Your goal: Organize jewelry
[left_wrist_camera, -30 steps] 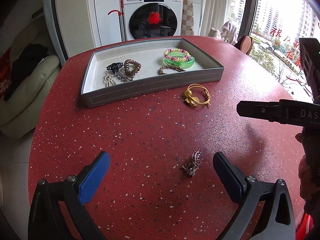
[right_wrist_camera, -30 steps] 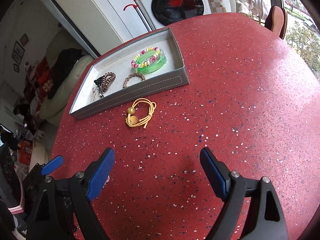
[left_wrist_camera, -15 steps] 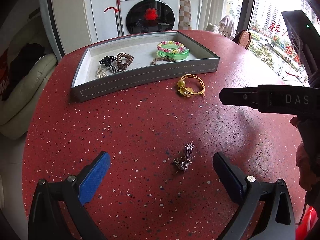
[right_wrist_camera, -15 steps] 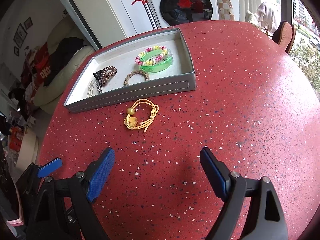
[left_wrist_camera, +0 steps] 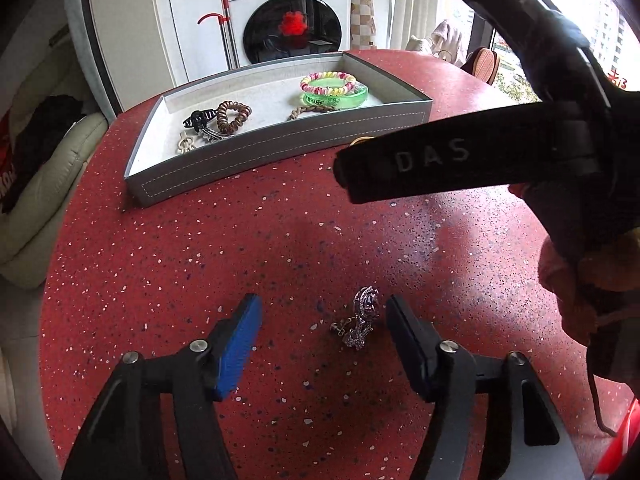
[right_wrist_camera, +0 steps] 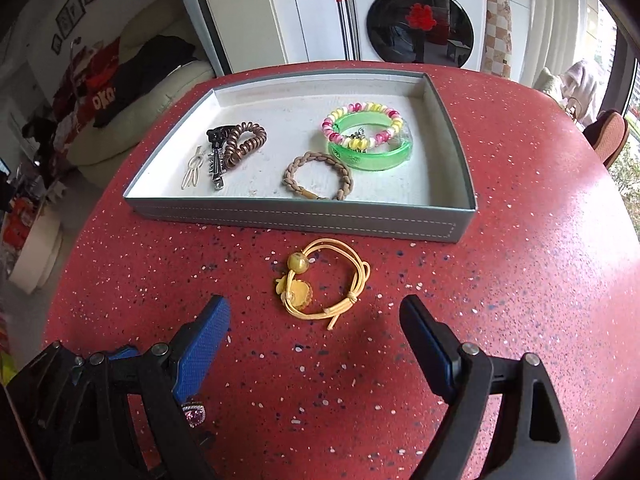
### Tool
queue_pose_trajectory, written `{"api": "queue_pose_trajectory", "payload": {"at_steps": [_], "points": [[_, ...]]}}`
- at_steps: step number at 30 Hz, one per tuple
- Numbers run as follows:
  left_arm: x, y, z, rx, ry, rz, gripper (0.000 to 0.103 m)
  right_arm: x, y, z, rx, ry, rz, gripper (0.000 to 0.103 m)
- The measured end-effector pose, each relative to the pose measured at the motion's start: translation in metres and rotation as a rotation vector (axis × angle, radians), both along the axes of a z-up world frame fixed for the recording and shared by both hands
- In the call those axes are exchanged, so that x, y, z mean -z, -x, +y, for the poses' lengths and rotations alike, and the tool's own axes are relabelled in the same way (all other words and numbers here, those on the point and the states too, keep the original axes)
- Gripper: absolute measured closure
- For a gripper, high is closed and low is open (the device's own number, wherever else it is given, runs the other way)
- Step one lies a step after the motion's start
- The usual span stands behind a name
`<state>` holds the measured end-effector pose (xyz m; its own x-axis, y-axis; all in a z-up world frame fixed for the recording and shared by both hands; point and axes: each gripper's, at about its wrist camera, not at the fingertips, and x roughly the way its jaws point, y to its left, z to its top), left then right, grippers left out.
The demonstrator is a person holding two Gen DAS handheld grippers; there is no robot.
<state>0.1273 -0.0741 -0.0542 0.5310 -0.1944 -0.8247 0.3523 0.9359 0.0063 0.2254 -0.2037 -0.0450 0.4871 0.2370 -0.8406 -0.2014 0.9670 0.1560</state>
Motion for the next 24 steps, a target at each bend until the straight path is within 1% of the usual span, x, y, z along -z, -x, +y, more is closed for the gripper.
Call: {"api": "queue_pose_trajectory", "payload": {"at_steps": [3,5,6,7,8,9,10,11,12,13,14,15,20,24], "points": [[0.001,0.002,-0.002,-0.001,0.001,-0.006,0.022,0.009,-0.009,0.007,-0.005,0.029,0.011,0.016],[0.0,0.003,-0.004,0.01,0.009,-0.008,0.03,0.013,-0.01,0.01,-0.004,0.055,0.0,0.017],[0.0,0.004,-0.004,0.014,0.011,-0.008,0.031,0.014,-0.009,0.012,-0.008,0.071,-0.007,0.02],[0.0,0.004,-0.005,0.019,0.014,-0.008,0.035,0.014,-0.008,0.015,-0.011,0.096,-0.015,0.024],[-0.001,0.005,-0.006,0.025,0.024,-0.004,0.043,0.015,-0.007,0.017,-0.014,0.124,-0.022,0.028],[-0.001,0.006,-0.007,0.024,0.02,-0.009,0.048,0.015,-0.005,0.019,-0.018,0.145,-0.032,0.034],[-0.002,0.006,-0.007,0.03,0.022,-0.009,0.058,0.014,-0.004,0.02,-0.025,0.138,-0.036,0.045],[-0.002,0.006,-0.007,0.03,0.024,-0.008,0.069,0.013,-0.003,0.02,-0.022,0.139,-0.04,0.053],[-0.003,0.006,-0.006,0.029,0.025,-0.007,0.073,0.012,-0.003,0.019,-0.019,0.138,-0.041,0.068],[-0.003,0.006,-0.005,0.03,0.034,-0.001,0.075,0.011,-0.003,0.018,-0.014,0.13,-0.038,0.08],[-0.003,0.005,-0.003,0.031,0.049,0.009,0.075,0.01,-0.003,0.016,-0.003,0.128,-0.035,0.086],[-0.004,0.005,-0.001,0.031,0.063,0.016,0.075,0.01,-0.004,0.013,0.009,0.119,-0.033,0.087],[-0.011,0.004,0.009,0.026,0.113,0.023,0.076,0.007,-0.002,-0.009,0.069,-0.018,-0.004,0.087],[-0.017,0.0,0.018,0.021,0.142,0.02,0.076,0.0,0.005,-0.023,0.097,-0.086,-0.001,0.087]]}}
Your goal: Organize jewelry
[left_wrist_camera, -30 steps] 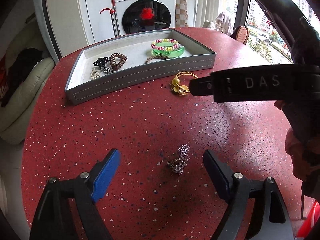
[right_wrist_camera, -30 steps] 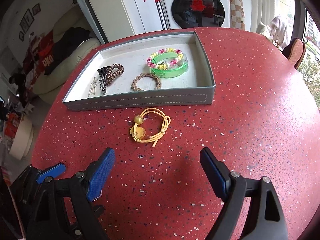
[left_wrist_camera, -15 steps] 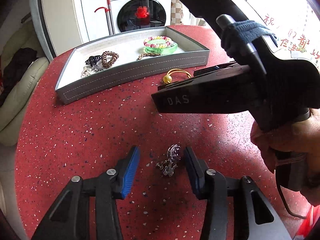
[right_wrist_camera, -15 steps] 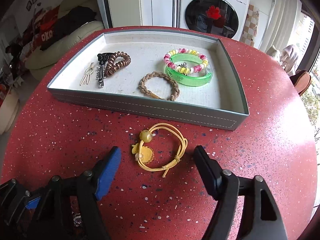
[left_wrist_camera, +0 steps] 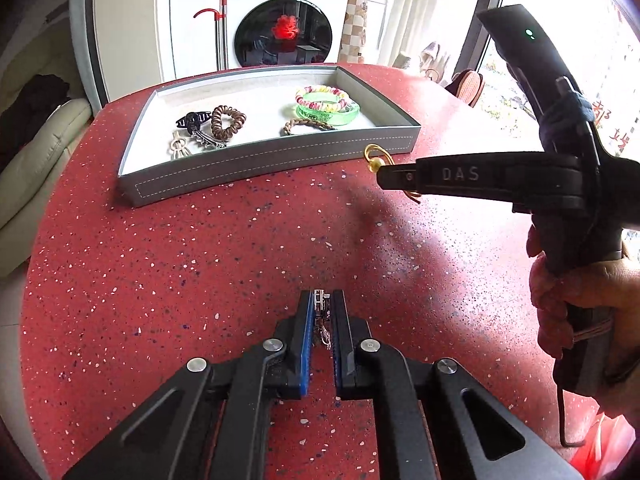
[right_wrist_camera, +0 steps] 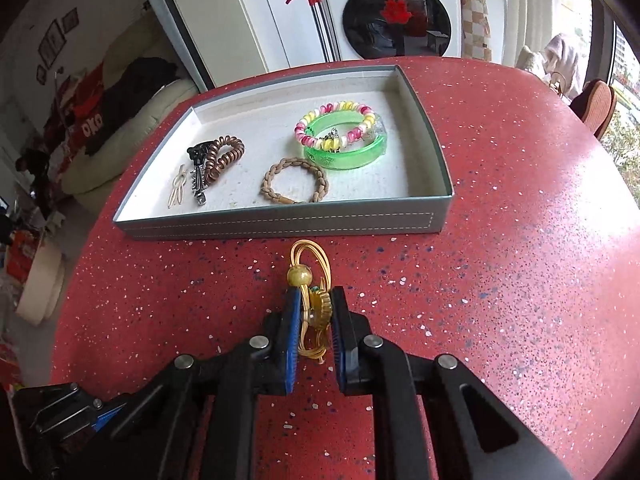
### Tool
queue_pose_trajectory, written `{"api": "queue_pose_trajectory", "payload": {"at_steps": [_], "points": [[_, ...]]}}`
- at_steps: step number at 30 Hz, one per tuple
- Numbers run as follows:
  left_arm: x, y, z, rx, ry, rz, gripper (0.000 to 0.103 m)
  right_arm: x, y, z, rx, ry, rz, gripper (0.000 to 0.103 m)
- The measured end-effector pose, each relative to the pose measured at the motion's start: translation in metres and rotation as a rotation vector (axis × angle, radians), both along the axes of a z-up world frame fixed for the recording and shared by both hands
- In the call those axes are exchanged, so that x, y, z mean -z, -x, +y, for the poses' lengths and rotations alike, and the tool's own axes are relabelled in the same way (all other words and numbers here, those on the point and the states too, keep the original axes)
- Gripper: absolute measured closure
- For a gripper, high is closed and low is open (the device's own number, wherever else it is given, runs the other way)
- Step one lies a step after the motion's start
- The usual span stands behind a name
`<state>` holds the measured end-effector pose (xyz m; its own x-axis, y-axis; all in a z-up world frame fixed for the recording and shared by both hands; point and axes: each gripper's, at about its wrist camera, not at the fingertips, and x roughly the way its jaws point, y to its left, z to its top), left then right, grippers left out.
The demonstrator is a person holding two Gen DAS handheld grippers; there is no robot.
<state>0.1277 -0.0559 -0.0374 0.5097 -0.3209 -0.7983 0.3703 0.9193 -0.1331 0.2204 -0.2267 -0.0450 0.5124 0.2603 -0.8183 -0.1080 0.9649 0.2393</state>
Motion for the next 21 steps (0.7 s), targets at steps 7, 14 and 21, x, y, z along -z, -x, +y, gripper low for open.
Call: {"api": "queue_pose_trajectory", "payload": {"at_steps": [7,14,21], "points": [[-0.008,-0.002,0.017,-0.019,0.029,-0.006,0.078,-0.011,0.013,-0.01,0.015,-0.056,-0.011,0.087],[-0.009,-0.004,0.026,-0.053,0.03,0.005,0.085,-0.017,0.023,-0.008,0.011,-0.086,-0.024,0.087],[-0.009,-0.005,0.024,-0.15,-0.004,0.014,0.085,-0.022,0.036,-0.012,0.01,-0.114,-0.036,0.087]]}}
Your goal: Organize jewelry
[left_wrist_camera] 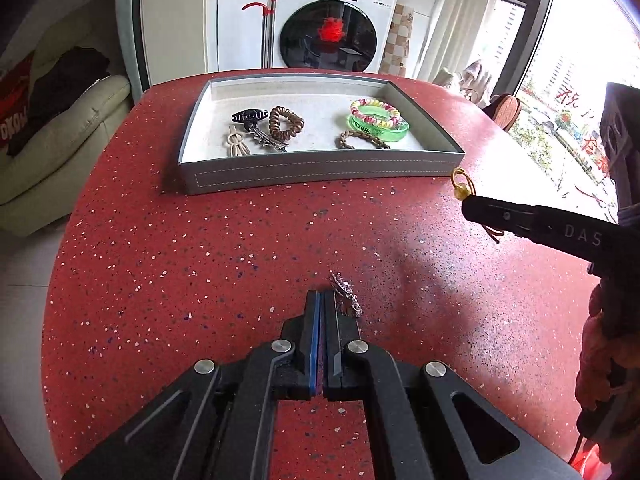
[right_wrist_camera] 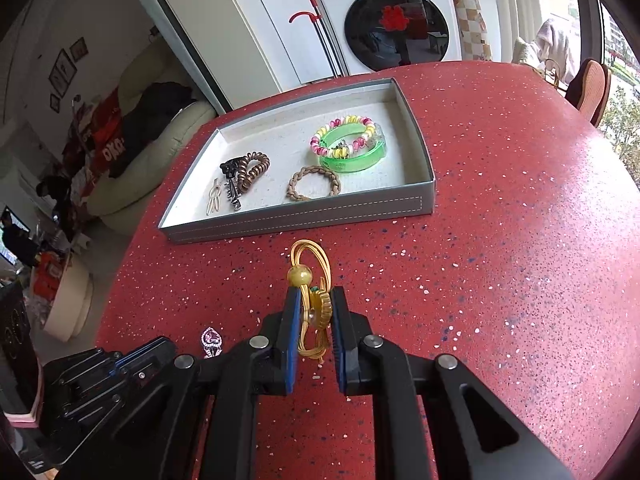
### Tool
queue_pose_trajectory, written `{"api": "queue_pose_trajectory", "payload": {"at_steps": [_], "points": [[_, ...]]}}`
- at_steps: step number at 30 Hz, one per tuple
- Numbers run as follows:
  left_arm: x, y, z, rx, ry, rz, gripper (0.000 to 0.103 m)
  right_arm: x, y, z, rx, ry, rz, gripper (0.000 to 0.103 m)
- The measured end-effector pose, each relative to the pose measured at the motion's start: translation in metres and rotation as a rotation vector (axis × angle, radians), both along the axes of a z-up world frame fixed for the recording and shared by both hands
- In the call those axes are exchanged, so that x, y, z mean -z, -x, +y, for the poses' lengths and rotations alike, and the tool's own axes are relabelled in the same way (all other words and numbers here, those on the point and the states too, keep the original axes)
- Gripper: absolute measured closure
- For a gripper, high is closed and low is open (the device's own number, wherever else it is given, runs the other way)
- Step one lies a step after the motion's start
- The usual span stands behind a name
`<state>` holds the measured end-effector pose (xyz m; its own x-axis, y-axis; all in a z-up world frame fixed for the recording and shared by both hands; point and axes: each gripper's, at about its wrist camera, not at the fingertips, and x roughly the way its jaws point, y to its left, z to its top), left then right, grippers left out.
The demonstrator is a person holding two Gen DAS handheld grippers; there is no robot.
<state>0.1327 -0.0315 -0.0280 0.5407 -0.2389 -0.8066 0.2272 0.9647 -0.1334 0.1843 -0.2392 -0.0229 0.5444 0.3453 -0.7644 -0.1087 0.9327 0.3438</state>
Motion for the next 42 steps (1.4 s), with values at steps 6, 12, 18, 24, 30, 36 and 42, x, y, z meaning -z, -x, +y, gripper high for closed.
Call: {"api": "queue_pose_trajectory", "payload": {"at_steps": [6,12,18,24,30,36,42], "points": [[0.006,0.001,-0.016,-0.001,-0.059,-0.008,0.0,-0.007,0.016,-0.015,0.021,-0.033,-0.019,0.087],[0.022,-0.018,-0.034,-0.044,-0.147,-0.028,0.0,-0.012,0.031,-0.029,0.04,-0.046,-0.042,0.087],[0.052,-0.036,-0.046,-0.036,-0.154,0.055,0.017,-0.009,0.039,-0.035,0.055,-0.063,-0.044,0.087],[0.05,-0.037,-0.051,0.022,-0.131,0.024,0.067,-0.01,0.041,-0.036,0.058,-0.064,-0.05,0.087],[0.042,-0.036,-0.047,0.037,-0.078,0.019,0.067,-0.012,0.041,-0.035,0.061,-0.059,-0.052,0.087],[0.027,-0.021,-0.036,0.047,-0.046,-0.002,0.067,-0.013,0.04,-0.032,0.06,-0.053,-0.047,0.087],[0.014,-0.021,-0.029,0.053,-0.024,-0.027,0.067,-0.016,0.034,-0.026,0.052,-0.043,-0.042,0.087]]}}
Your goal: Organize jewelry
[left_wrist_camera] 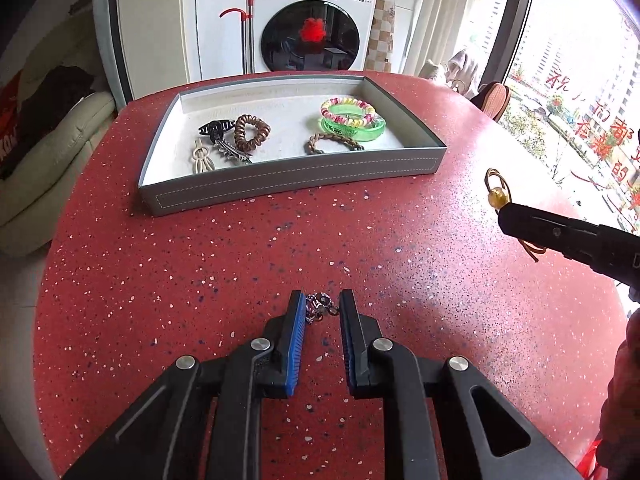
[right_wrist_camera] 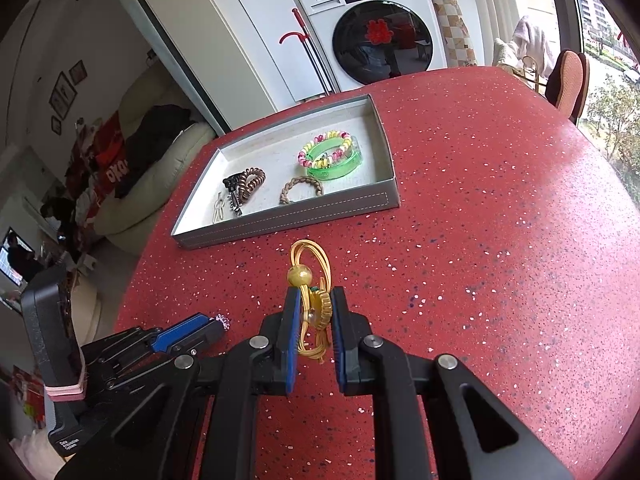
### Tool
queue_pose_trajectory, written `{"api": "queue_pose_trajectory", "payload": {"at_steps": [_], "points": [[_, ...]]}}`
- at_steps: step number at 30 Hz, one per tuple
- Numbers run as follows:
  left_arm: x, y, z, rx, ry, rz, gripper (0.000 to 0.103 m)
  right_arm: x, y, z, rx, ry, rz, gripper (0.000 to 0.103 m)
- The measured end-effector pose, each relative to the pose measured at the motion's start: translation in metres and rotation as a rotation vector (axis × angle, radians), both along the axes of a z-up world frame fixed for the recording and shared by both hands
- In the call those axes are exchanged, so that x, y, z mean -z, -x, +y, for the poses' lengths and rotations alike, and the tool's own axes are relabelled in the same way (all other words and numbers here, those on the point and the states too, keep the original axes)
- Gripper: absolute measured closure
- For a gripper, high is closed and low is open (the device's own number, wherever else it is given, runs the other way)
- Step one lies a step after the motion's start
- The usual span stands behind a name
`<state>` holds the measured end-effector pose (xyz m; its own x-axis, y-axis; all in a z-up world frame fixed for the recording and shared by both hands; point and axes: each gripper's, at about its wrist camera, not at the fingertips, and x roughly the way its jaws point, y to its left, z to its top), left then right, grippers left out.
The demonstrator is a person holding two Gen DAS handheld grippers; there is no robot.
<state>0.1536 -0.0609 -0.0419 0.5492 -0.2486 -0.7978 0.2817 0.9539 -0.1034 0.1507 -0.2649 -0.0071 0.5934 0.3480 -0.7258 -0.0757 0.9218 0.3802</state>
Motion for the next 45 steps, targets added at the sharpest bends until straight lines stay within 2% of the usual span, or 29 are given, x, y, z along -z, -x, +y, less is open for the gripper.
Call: {"api": "queue_pose_trajectory", "payload": {"at_steps": [18,28,37,45], "points": [[-0.037,-0.028,0.039,-0.01,0.056,-0.08,0.067,-0.016,-0.031,0.022,-0.029,0.013,-0.001,0.087],[-0.053,-0.076,0.042,-0.014,0.033,-0.125,0.067,-0.026,-0.073,0.029,-0.05,0.02,0.009,0.087],[-0.042,-0.127,0.036,-0.026,-0.022,-0.105,0.067,-0.019,-0.12,0.042,-0.069,0.073,0.049,0.087],[-0.017,-0.155,0.034,-0.061,-0.041,-0.064,0.067,0.012,-0.153,0.055,-0.079,0.101,0.13,0.087]]}}
